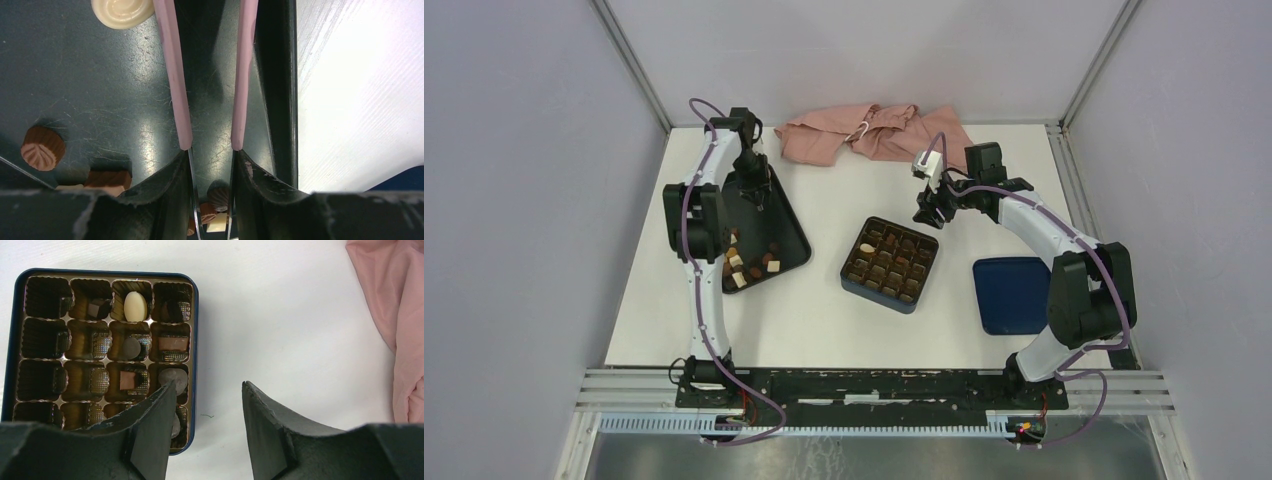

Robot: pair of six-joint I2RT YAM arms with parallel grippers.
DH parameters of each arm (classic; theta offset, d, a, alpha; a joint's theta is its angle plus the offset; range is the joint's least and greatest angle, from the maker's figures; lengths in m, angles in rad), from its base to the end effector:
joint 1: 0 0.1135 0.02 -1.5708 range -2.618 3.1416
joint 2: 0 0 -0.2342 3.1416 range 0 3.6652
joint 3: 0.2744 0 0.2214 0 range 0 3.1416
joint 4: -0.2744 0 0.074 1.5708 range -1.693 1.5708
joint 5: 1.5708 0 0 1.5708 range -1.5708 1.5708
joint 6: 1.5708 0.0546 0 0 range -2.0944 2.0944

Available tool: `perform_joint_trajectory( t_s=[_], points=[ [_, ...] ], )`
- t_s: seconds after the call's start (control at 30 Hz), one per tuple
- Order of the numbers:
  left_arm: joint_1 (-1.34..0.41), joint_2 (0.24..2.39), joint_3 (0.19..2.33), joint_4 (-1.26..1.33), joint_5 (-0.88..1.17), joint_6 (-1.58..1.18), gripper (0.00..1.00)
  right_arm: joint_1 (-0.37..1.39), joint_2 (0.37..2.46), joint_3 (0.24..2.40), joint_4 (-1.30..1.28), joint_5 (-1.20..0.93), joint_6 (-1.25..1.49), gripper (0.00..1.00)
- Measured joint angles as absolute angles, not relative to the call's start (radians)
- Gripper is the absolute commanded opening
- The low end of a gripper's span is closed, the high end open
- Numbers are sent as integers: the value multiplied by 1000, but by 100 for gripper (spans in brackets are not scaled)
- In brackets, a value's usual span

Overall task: Pack the chocolate
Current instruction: Pick up the fake chocolate from the plate.

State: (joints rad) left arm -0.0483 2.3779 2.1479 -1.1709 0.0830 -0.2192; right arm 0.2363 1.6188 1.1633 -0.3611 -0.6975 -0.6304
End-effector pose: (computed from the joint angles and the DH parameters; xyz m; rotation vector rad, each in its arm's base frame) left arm 0.4313 -0.0254 0.1587 -0.2438 2.9703 -0.1565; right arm 0.3110 0.1110 0.2231 -1.2162 1.8711 0.6163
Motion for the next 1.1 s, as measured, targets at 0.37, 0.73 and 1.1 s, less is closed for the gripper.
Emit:
perform_joint_trajectory(
  t_s=[0.37, 0.73, 1.1],
  points=[
    [-48, 2378, 2148, -1173, 89, -218, 22, 236, 1619, 1163, -361, -699, -633, 57],
    [-48, 2288, 1993, -1129, 105, -219, 5, 236, 1619, 1163, -361, -700, -633, 57],
    [-48, 1956, 1641, -1000, 136, -219, 2, 236, 1619, 1163, -363, -721, -636, 57]
  ],
)
